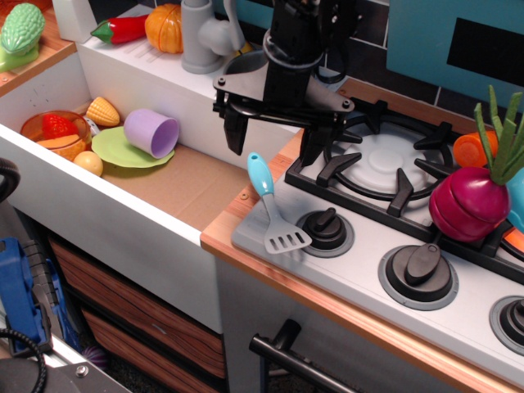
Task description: Put spatula in pan
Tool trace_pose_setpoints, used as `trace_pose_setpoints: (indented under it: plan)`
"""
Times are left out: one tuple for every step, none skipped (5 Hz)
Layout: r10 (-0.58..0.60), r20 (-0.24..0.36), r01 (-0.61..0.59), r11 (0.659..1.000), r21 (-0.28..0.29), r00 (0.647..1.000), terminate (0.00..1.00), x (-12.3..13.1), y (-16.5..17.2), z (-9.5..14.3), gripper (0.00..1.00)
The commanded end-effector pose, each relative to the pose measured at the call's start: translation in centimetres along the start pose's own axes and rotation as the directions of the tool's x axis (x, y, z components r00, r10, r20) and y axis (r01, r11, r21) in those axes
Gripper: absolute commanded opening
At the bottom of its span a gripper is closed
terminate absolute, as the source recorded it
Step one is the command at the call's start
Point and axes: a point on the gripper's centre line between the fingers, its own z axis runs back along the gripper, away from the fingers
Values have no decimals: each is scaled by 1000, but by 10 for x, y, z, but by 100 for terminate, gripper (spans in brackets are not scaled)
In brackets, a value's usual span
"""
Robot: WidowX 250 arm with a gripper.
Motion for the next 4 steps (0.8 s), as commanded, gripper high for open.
trace_pose_setpoints:
  plan:
    - [16, 35, -16, 1000, 9, 999, 0, -5, -1, -6, 100]
    - [9, 46, -9, 1000, 7, 999, 0, 1, 0, -10, 100]
    - [20, 46, -19, 1000, -7, 999, 0, 1, 1, -18, 100]
    - [29, 47, -28, 999, -22, 998, 0, -2, 4, -26, 100]
